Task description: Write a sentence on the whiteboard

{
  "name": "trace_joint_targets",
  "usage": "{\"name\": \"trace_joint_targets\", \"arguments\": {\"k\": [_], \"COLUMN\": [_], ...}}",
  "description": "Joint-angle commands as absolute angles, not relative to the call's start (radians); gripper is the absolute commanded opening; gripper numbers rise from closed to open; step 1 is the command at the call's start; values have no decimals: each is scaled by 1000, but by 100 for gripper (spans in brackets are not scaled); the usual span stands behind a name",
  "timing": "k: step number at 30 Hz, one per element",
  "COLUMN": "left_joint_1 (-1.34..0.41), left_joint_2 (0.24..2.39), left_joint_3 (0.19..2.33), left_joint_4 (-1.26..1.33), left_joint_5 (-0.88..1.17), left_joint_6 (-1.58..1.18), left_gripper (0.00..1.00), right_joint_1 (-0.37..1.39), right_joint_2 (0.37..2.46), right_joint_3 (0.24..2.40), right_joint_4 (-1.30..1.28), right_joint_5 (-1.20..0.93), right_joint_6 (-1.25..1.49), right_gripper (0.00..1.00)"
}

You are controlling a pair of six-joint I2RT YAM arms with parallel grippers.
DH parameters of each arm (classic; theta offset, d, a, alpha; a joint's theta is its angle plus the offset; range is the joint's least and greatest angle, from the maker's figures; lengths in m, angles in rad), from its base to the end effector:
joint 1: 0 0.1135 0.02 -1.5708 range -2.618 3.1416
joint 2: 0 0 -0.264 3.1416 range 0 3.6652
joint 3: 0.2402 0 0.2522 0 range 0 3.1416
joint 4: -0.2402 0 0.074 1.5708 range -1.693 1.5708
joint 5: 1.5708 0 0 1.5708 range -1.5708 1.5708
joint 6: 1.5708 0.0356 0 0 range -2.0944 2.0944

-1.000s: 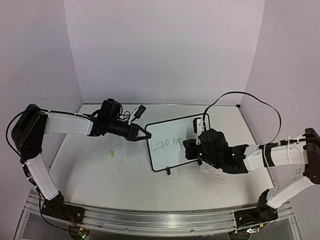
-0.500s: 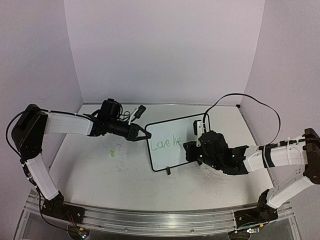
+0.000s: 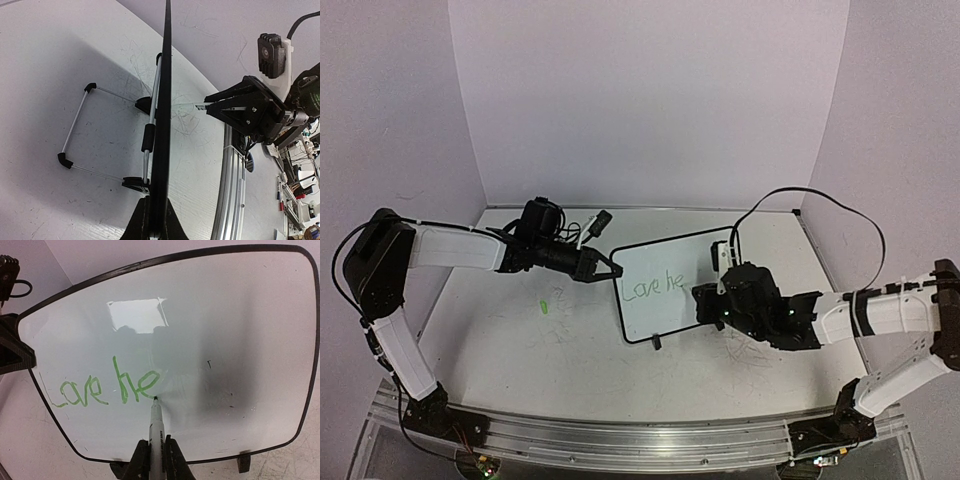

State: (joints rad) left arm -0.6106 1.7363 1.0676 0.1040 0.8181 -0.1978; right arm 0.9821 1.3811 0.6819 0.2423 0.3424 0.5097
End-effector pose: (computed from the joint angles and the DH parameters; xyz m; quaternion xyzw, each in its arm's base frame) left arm 0.2931 -0.2369 0.2165 0.3524 0.7475 -0.4943 0.2696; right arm 0.1725 0.2369 0.2136 -0.1082 0.8343 0.2473 0.4807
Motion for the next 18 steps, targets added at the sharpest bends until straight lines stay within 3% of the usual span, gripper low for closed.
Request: {"name": "trace_joint_targets", "arguments": {"k": [1, 18], "left_joint_1": [-615, -615], "left_joint_2": [1702, 1698], "left_joint_3": [1101, 1099], "left_joint_4": [70, 69], "left_joint_5": [842, 844], "left_joint_6": [-196, -196], "left_gripper": [0, 0], "right_joint_1": [964, 937], "right_joint_2": [1289, 1360], "right_joint_3": [653, 689], "right_joint_4": [254, 305], "right_joint_5": [352, 378], "right_joint_6": [490, 488], "right_gripper": [0, 0]}}
